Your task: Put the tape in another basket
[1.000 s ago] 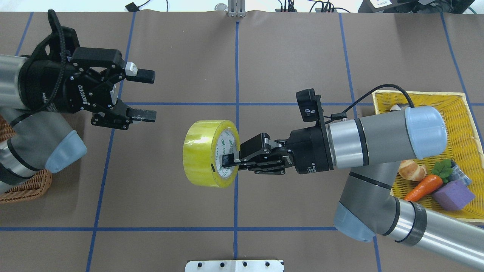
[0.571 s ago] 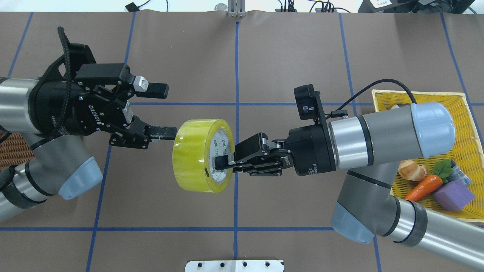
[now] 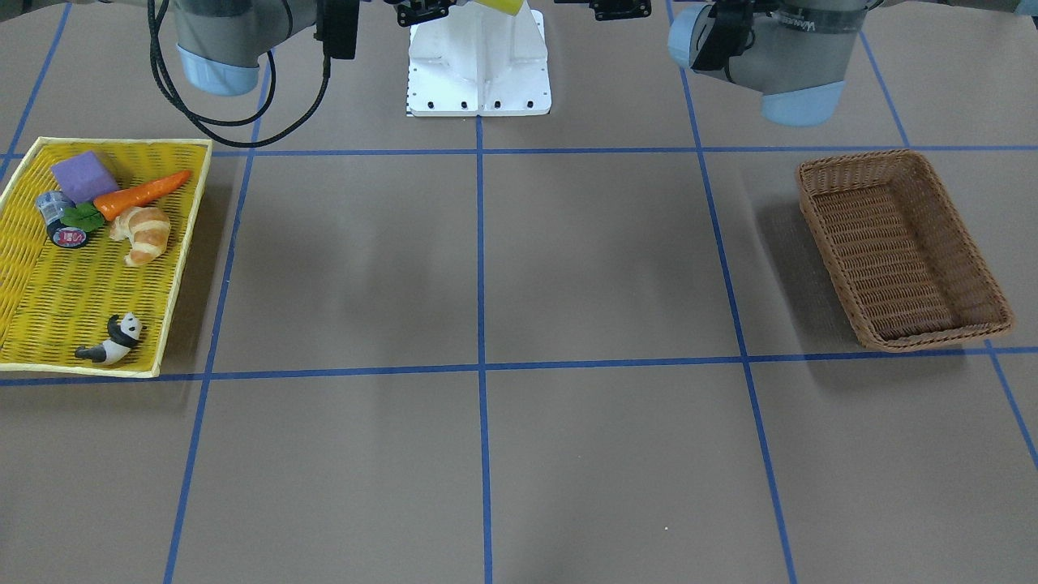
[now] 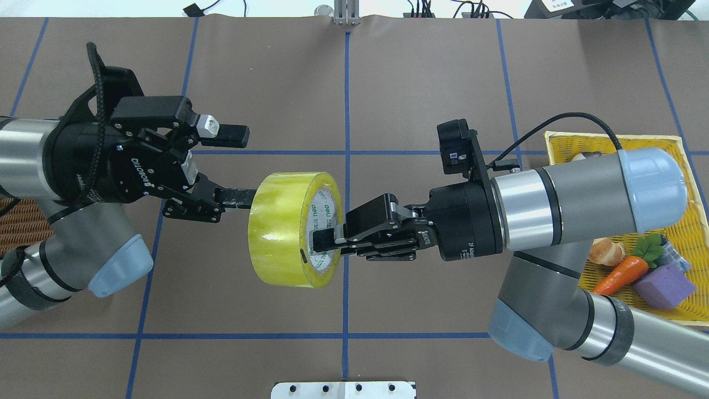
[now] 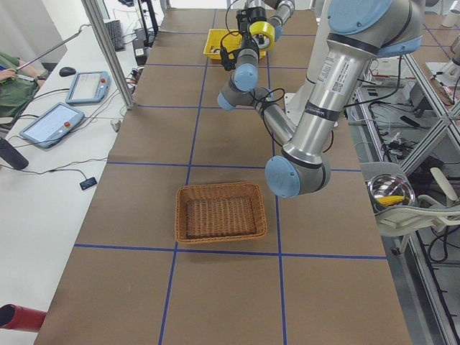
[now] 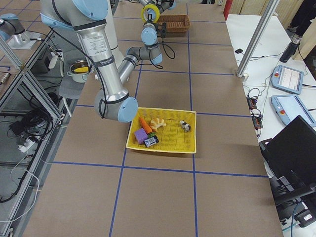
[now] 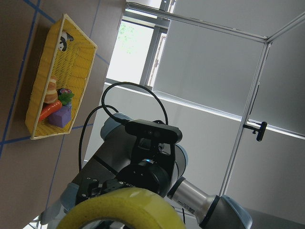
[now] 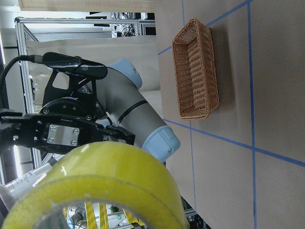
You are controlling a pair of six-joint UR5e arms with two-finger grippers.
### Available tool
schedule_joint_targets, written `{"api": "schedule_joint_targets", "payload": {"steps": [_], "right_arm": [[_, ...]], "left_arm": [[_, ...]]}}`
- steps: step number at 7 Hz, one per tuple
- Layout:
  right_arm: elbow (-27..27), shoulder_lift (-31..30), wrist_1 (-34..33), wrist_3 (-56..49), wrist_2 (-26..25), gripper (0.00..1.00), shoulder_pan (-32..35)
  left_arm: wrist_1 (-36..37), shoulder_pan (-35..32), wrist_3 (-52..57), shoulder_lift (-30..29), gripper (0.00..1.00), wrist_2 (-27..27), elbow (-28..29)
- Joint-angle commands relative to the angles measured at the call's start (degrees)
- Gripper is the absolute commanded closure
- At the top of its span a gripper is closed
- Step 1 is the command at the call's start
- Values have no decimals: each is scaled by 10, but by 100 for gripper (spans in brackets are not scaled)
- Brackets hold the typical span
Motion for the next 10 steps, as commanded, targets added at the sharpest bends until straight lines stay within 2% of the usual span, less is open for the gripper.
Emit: {"api": "schedule_joint_targets", "payload": {"steps": [1, 4, 8, 10], "right_arm": [[-1, 0, -1, 0, 0, 100, 0], [-2, -1, 0, 0, 0, 100, -1], [-2, -1, 0, 0, -1, 100, 0], [-3, -1, 0, 0, -1, 100, 0]], "left_arm": [[-2, 7, 0, -4, 2, 1, -1], [-2, 29, 0, -11, 3, 24, -2], [-2, 51, -1, -11, 30, 25, -6], [-1, 55, -1, -11, 36, 25, -15]]}}
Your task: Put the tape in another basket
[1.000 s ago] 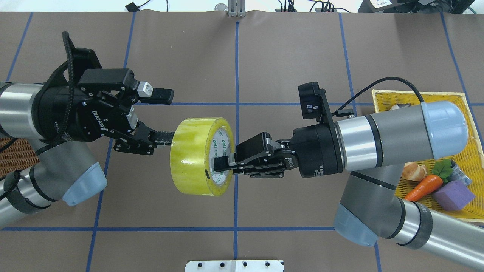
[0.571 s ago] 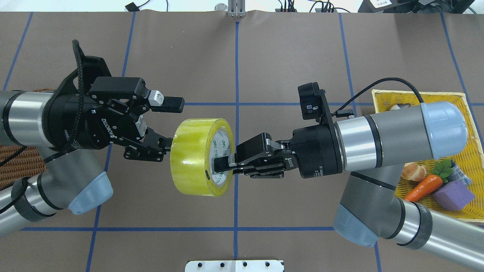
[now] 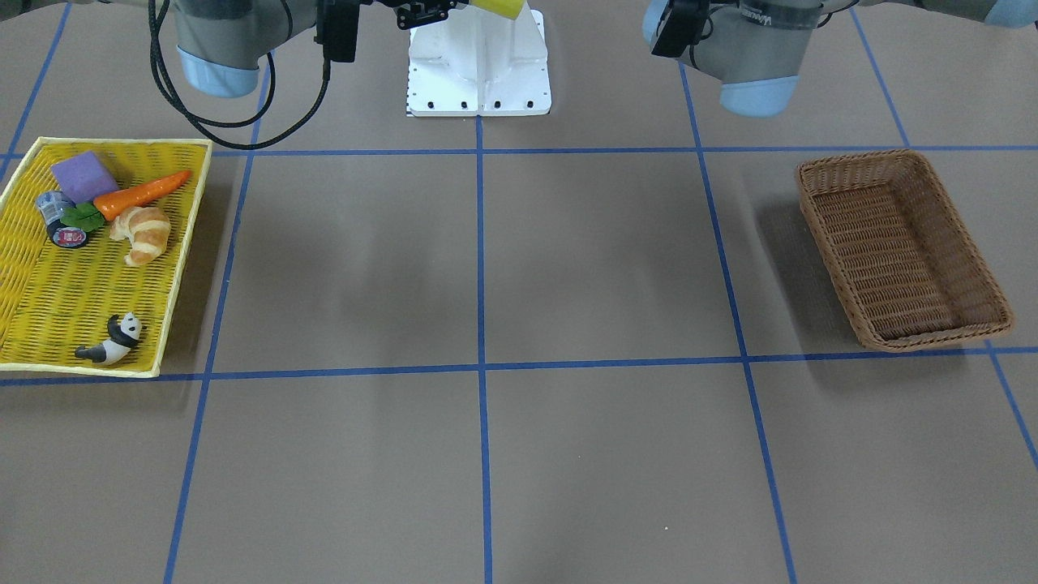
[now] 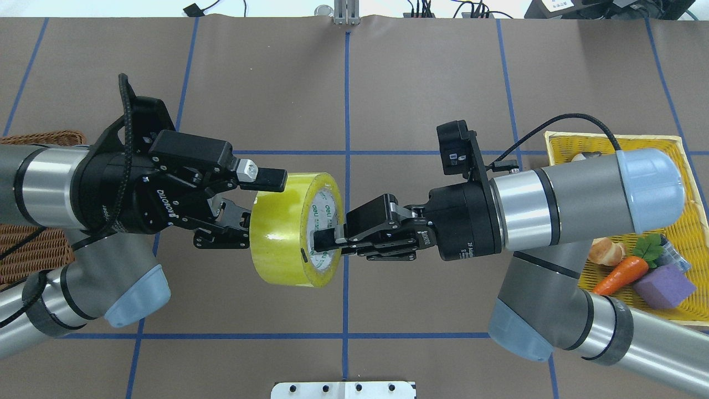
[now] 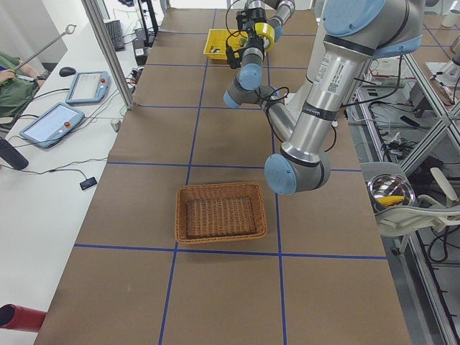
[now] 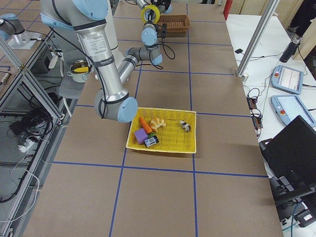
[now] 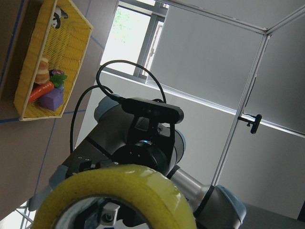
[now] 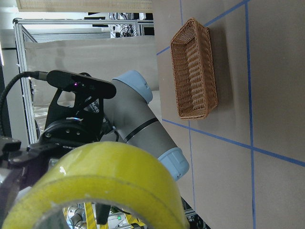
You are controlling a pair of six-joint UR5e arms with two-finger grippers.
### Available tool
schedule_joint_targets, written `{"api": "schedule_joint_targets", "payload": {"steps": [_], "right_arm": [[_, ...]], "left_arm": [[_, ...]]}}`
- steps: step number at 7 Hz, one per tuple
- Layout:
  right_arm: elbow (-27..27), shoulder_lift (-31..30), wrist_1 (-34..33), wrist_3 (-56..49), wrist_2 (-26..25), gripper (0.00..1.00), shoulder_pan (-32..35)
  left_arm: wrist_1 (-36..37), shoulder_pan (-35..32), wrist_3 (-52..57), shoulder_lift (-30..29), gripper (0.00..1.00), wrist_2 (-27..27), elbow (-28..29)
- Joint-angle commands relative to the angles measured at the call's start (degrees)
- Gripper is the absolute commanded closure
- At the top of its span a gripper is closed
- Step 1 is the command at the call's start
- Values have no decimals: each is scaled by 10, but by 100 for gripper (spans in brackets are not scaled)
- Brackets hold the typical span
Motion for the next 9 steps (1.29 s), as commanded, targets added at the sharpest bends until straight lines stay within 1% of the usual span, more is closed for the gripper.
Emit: {"api": "schedule_joint_targets", "payload": {"steps": [1, 2, 3, 4, 5, 6, 7, 9], "right_arm": [[-1, -1, 0, 0, 1, 100, -1], [-1, -1, 0, -1, 1, 100, -1], [-1, -1, 0, -1, 1, 100, -1], [-1, 0, 0, -1, 0, 62, -1], [-1, 0, 0, 13, -4, 1, -1], [0, 0, 1, 32, -6, 0, -1], [2, 0, 1, 34, -7, 0, -1], [3, -3, 1, 34, -11, 0, 2]], "left_arm": [[1, 2, -6, 0, 37, 0, -9], [1, 2, -6, 0, 37, 0, -10], [1, 2, -6, 0, 39, 0, -10], [0, 2, -6, 2, 46, 0, -9], [0, 3, -7, 3, 65, 0, -9], [0, 3, -18, 4, 94, -1, -9], [-1, 3, -18, 8, 100, -3, -9], [0, 3, -19, 9, 100, -4, -9]]}}
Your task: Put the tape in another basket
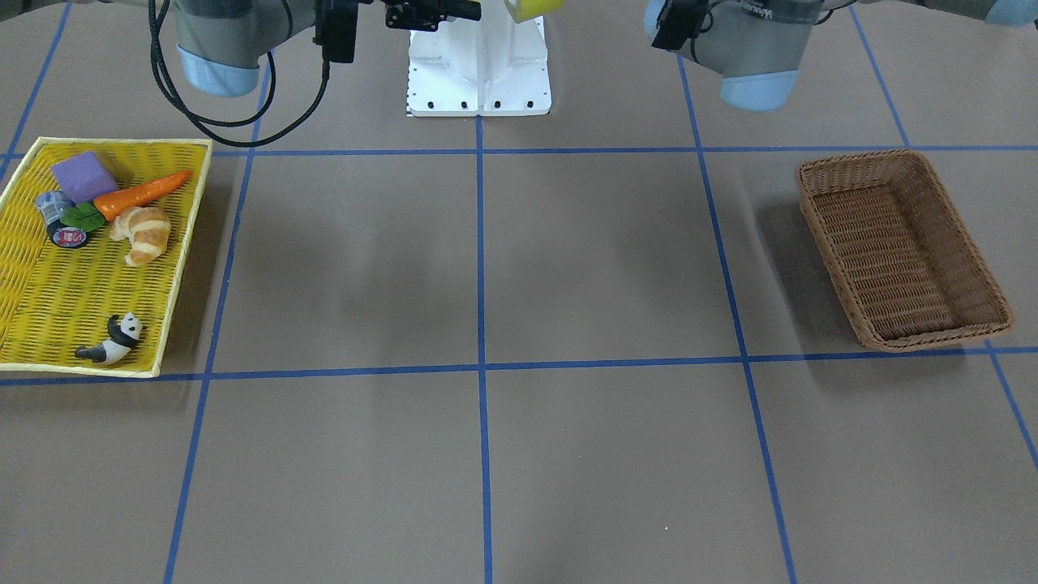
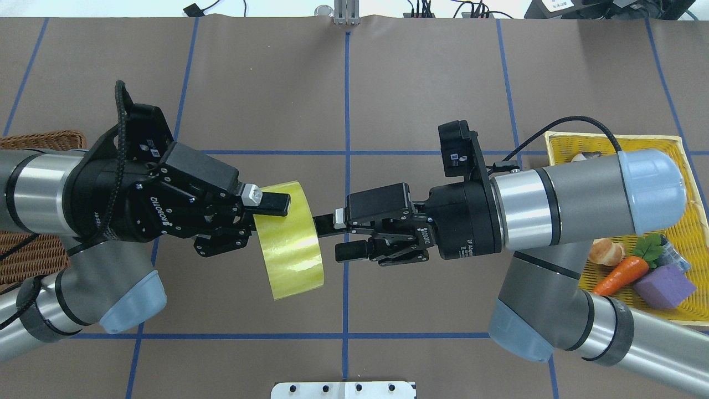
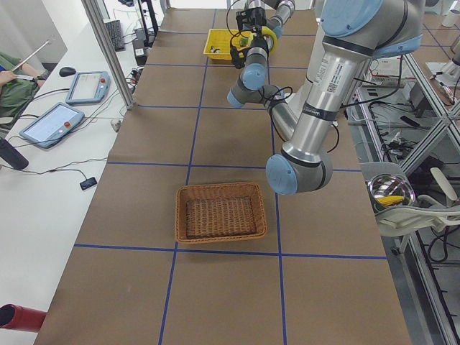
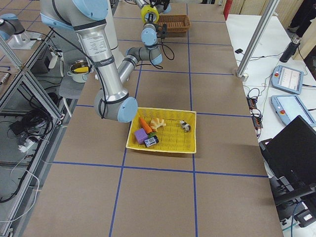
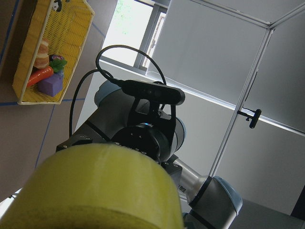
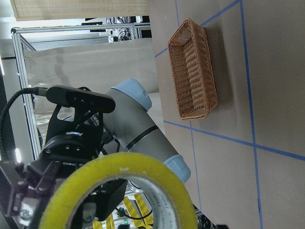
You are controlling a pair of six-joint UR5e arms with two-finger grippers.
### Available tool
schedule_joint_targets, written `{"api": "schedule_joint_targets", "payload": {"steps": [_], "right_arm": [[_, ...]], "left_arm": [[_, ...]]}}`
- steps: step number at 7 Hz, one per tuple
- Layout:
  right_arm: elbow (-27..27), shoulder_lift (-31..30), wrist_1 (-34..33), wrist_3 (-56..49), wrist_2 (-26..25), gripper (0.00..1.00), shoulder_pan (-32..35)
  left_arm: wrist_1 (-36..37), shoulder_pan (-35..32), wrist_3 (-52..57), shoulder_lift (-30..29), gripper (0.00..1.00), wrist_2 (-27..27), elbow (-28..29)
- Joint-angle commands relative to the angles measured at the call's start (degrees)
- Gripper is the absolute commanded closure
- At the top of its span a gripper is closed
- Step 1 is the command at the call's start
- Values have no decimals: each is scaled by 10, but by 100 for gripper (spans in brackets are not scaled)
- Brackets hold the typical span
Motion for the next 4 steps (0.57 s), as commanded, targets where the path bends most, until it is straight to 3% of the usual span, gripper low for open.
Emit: {"api": "schedule_joint_targets", "payload": {"steps": [1, 4], "right_arm": [[4, -5, 1, 3, -1, 0, 3], [-4, -53, 0, -16, 26, 0, 80]], "left_arm": [[1, 0, 0, 2, 100, -3, -1], [8, -24, 16, 30, 100, -3, 5]]}}
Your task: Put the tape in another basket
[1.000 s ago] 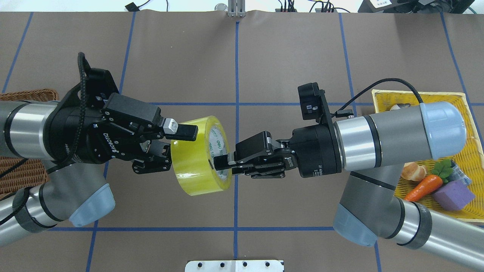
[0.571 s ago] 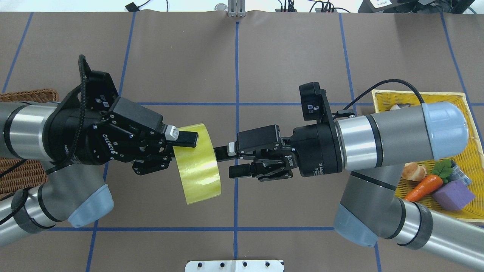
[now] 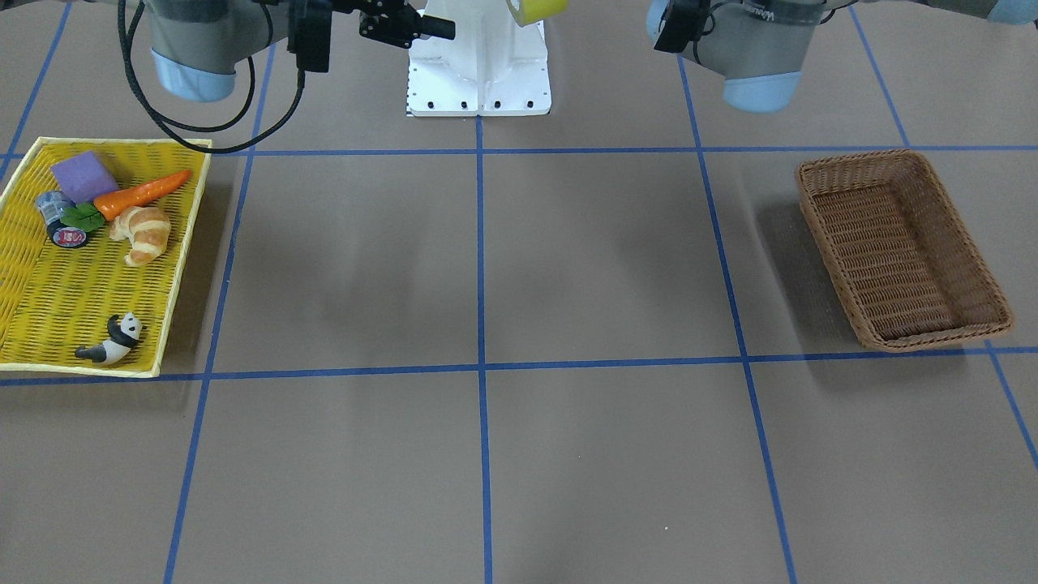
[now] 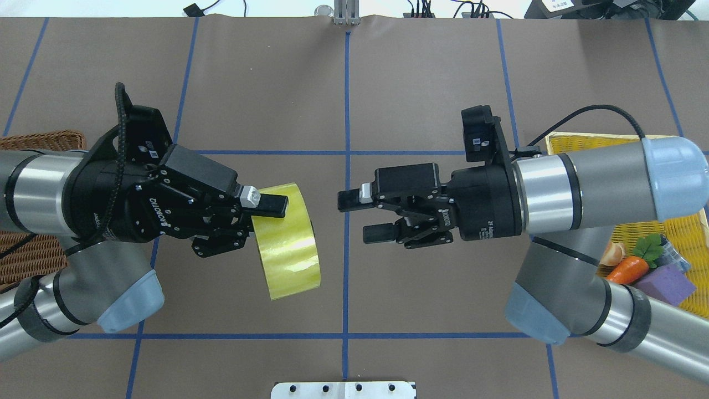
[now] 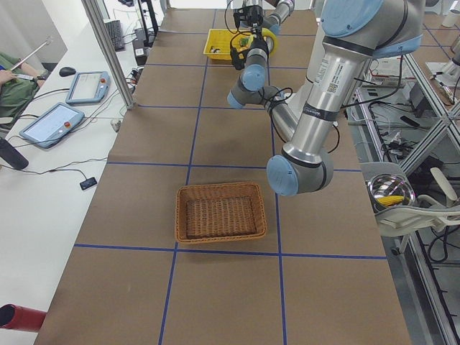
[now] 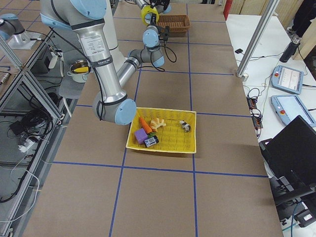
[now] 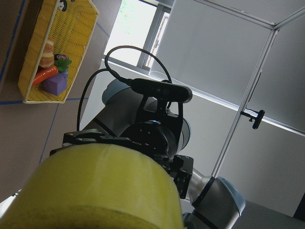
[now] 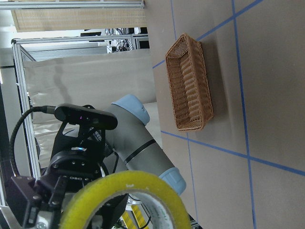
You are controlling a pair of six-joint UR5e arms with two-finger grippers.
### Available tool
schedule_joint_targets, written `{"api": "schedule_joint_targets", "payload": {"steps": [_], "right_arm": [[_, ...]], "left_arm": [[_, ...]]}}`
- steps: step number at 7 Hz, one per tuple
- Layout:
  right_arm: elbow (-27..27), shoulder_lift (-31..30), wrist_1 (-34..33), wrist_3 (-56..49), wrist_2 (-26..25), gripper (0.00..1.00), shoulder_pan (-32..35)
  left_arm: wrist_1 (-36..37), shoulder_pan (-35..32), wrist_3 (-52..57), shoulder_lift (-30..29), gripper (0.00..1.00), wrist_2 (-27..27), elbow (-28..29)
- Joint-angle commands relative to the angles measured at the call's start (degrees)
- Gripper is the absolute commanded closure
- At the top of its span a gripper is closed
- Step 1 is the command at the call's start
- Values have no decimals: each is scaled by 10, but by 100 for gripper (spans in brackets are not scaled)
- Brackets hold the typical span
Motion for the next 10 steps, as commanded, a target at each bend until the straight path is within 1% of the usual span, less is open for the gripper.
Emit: {"api": "schedule_joint_targets", "payload": {"steps": [1, 2, 3, 4, 5, 6, 7, 8, 9, 10], "right_arm": [[-36, -27, -3, -58, 61, 0, 87], [-77, -27, -7, -89, 105, 0, 135], [-117, -27, -8, -121, 140, 0, 173], [-166, -27, -13, -172, 183, 0, 223], [-218, -27, -24, -234, 226, 0, 272], [-249, -28, -68, -296, 234, 0, 310], [-265, -33, -118, -401, 234, 0, 322], [-265, -40, -190, -507, 226, 0, 340], [-269, -36, -243, -584, 216, 0, 362], [-265, -37, -312, -666, 199, 0, 389]], "left_arm": [[29, -65, 56, 34, 100, -1, 18], [92, -102, 125, 49, 100, -30, 22], [186, -146, 190, 49, 100, -91, 21], [281, -194, 252, 48, 100, -154, 21], [361, -241, 329, 50, 100, -215, 23], [445, -283, 415, 55, 100, -281, 30], [492, -309, 486, 71, 100, -310, 37], [498, -322, 569, 112, 100, -310, 39], [498, -334, 638, 141, 100, -310, 51], [498, -343, 695, 181, 100, -308, 53]]}}
